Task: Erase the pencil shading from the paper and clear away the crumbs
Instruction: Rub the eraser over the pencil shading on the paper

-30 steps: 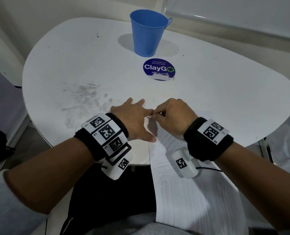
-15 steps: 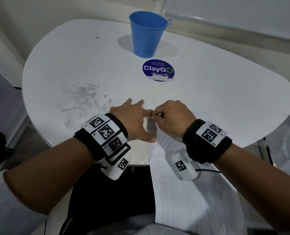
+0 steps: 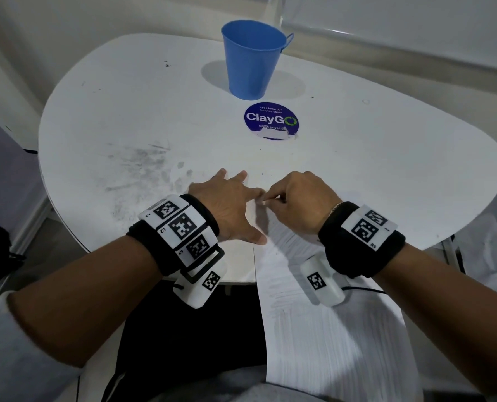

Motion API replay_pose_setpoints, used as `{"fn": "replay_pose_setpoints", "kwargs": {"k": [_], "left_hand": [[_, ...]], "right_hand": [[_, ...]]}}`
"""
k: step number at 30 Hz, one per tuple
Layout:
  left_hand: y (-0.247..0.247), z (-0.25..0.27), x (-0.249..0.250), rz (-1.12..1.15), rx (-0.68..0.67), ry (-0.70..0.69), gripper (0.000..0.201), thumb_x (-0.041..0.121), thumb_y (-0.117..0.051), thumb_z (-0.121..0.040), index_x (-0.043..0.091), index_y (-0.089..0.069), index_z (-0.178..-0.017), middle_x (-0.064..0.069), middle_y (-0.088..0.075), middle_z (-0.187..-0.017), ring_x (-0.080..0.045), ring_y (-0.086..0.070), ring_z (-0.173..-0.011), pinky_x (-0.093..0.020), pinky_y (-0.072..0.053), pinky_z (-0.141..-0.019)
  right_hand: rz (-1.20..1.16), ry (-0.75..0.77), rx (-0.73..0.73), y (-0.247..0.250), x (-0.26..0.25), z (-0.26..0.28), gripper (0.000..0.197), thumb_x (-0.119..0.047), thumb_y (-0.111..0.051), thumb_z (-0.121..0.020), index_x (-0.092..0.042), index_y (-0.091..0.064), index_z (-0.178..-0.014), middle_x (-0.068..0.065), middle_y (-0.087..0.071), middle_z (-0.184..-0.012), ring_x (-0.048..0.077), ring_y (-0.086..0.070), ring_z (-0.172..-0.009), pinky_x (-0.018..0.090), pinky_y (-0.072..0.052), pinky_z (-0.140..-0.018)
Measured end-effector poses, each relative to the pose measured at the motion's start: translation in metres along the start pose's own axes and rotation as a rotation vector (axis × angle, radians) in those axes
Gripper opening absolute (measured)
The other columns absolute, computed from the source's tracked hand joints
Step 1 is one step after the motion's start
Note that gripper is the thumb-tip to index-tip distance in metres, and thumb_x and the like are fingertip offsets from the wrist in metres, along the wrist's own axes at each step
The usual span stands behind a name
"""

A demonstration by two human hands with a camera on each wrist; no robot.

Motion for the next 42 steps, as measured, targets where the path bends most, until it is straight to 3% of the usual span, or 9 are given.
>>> {"fn": "replay_pose_setpoints", "kwargs": {"k": [3,7,11,18,22,32,35,38,42], "left_hand": [[0.000,0.001,0.001,0.003,-0.009,0.010,0.105,0.088,-0.063,-0.065,0.056,-0.015,-0.154,0.015,0.001,-0.169,-0.022,0.004,-0.156,-0.060,-0.031,-0.115],[0.000,0.001,0.001,-0.017,0.013,-0.005,0.101,0.088,-0.062,-0.067,0.057,-0.018,-0.152,0.014,-0.002,-0.168,-0.022,0.000,-0.156,-0.060,-0.037,-0.110],[0.001,0.002,0.001,-0.018,-0.010,0.006,0.107,0.088,-0.064,-0.064,0.057,-0.015,-0.154,0.014,-0.002,-0.168,-0.022,0.002,-0.156,-0.058,-0.037,-0.111],[0.001,0.002,0.002,-0.023,0.009,0.006,0.102,0.088,-0.061,-0.066,0.057,-0.018,-0.153,0.014,-0.007,-0.167,-0.022,-0.002,-0.155,-0.056,-0.040,-0.108],[0.001,0.001,0.002,-0.019,0.022,-0.002,0.100,0.088,-0.062,-0.065,0.059,-0.019,-0.151,0.015,-0.004,-0.168,-0.022,-0.001,-0.156,-0.058,-0.038,-0.109],[0.005,0.008,0.005,-0.030,0.002,-0.002,0.092,0.085,-0.060,-0.069,0.056,-0.026,-0.149,0.011,-0.014,-0.166,-0.025,-0.009,-0.154,-0.054,-0.042,-0.106],[0.006,0.009,0.006,-0.020,0.013,-0.008,0.090,0.085,-0.062,-0.069,0.058,-0.028,-0.147,0.013,-0.012,-0.167,-0.023,-0.005,-0.155,-0.055,-0.040,-0.108],[0.007,0.008,0.006,-0.009,-0.007,-0.002,0.091,0.084,-0.063,-0.069,0.055,-0.029,-0.148,0.013,-0.014,-0.166,-0.023,-0.004,-0.155,-0.054,-0.039,-0.109],[0.003,0.005,0.002,-0.003,-0.008,0.008,0.100,0.087,-0.063,-0.066,0.058,-0.020,-0.152,0.014,-0.004,-0.168,-0.023,0.000,-0.156,-0.058,-0.035,-0.111]], "right_hand": [[0.015,0.053,-0.102,-0.005,-0.009,0.010,0.018,-0.027,-0.062,-0.088,-0.030,-0.079,-0.081,-0.008,-0.071,-0.071,0.012,-0.060,-0.065,0.028,-0.048,-0.064],[0.031,0.011,-0.034,-0.001,-0.007,0.006,0.020,-0.027,-0.059,-0.090,-0.034,-0.078,-0.088,-0.008,-0.069,-0.072,0.016,-0.059,-0.069,0.027,-0.048,-0.067],[0.035,0.059,-0.145,-0.004,-0.014,0.011,0.021,-0.026,-0.060,-0.088,-0.028,-0.078,-0.078,-0.008,-0.068,-0.066,0.007,-0.054,-0.063,0.026,-0.045,-0.064],[0.016,0.058,-0.115,-0.004,-0.012,0.009,0.021,-0.023,-0.059,-0.087,-0.029,-0.078,-0.080,-0.007,-0.068,-0.066,0.008,-0.055,-0.061,0.026,-0.043,-0.061],[0.034,0.027,-0.044,-0.001,-0.008,0.005,0.022,-0.022,-0.058,-0.091,-0.032,-0.078,-0.092,-0.009,-0.069,-0.073,0.013,-0.055,-0.070,0.026,-0.044,-0.066],[0.070,0.044,-0.108,-0.003,-0.015,0.006,0.023,-0.023,-0.055,-0.087,-0.026,-0.076,-0.078,-0.006,-0.061,-0.063,0.008,-0.047,-0.059,0.025,-0.035,-0.058],[0.083,0.033,-0.061,-0.001,-0.015,0.004,0.024,-0.024,-0.054,-0.089,-0.028,-0.077,-0.088,-0.005,-0.067,-0.071,0.015,-0.052,-0.065,0.026,-0.040,-0.061],[0.073,0.071,-0.120,-0.001,-0.019,0.008,0.024,-0.026,-0.053,-0.088,-0.023,-0.075,-0.079,-0.004,-0.066,-0.066,0.013,-0.054,-0.061,0.027,-0.040,-0.057],[0.069,0.019,-0.063,-0.001,-0.014,0.007,0.025,-0.022,-0.054,-0.089,-0.032,-0.077,-0.085,-0.008,-0.065,-0.068,0.014,-0.054,-0.065,0.025,-0.037,-0.059]]}}
Point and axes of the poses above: each hand's wrist, its own z-axis away from the middle knuckle, its own y-axis out of the back of the hand, x = y × z, the point moved 2 cm from there along -z, towards the middle knuckle
